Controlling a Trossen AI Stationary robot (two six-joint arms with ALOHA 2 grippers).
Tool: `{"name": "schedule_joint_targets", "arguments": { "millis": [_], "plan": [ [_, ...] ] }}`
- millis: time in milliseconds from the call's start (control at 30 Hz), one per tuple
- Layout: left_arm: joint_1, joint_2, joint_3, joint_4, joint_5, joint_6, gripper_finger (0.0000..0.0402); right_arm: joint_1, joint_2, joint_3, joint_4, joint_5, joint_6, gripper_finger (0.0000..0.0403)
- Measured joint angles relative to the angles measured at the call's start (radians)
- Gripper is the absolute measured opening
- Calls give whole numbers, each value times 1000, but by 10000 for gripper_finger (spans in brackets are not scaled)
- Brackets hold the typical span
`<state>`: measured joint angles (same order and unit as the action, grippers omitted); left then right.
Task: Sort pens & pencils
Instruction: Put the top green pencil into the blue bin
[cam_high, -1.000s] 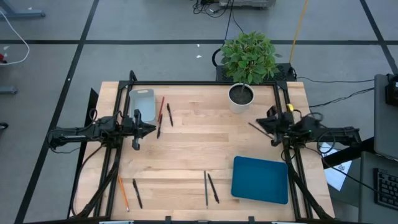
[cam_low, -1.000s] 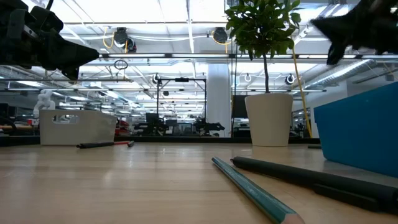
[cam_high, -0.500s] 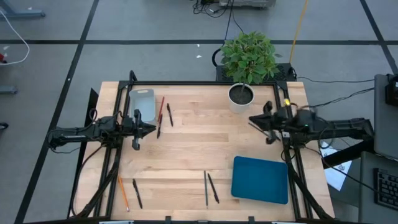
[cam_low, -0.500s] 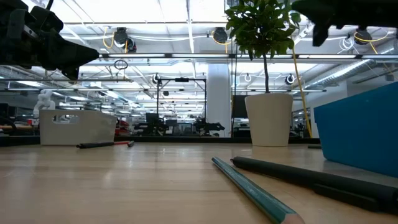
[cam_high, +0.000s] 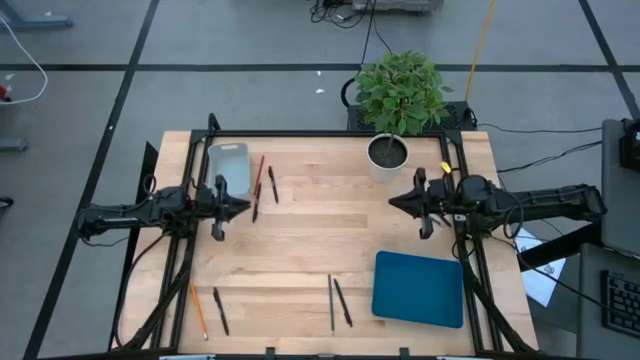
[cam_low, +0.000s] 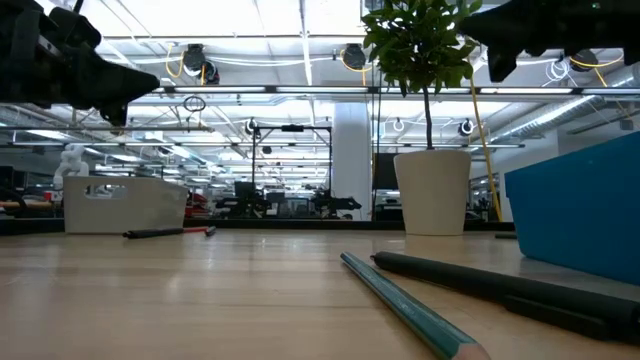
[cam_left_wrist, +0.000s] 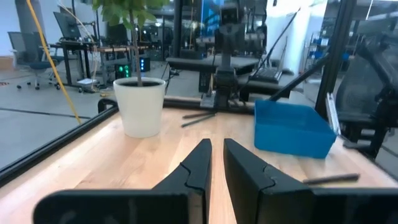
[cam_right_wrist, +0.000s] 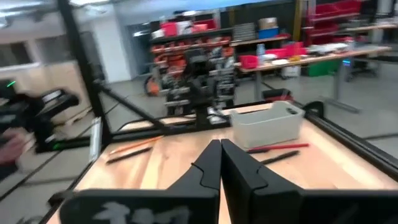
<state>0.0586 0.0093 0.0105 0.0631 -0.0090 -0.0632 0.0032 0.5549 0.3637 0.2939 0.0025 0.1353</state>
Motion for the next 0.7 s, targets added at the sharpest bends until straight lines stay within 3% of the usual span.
{"name": "schedule_joint_targets", "arguments": {
  "millis": [300, 433, 500, 700],
  "plan": [
    [0, 74, 8, 489, -49, 13, 47, -1, 0, 1, -4, -31, -221, 0],
    [0, 231, 122, 403, -103, 34, 28, -11, 0, 1, 68, -30, -236, 0],
    [0, 330, 216, 305, -113, 40, 8, -17, 0, 2, 109, -30, -215, 0],
    [-15, 635, 504, -50, -141, 90, 3, -37, 0, 3, 59, -26, -87, 0]
  ]
}}
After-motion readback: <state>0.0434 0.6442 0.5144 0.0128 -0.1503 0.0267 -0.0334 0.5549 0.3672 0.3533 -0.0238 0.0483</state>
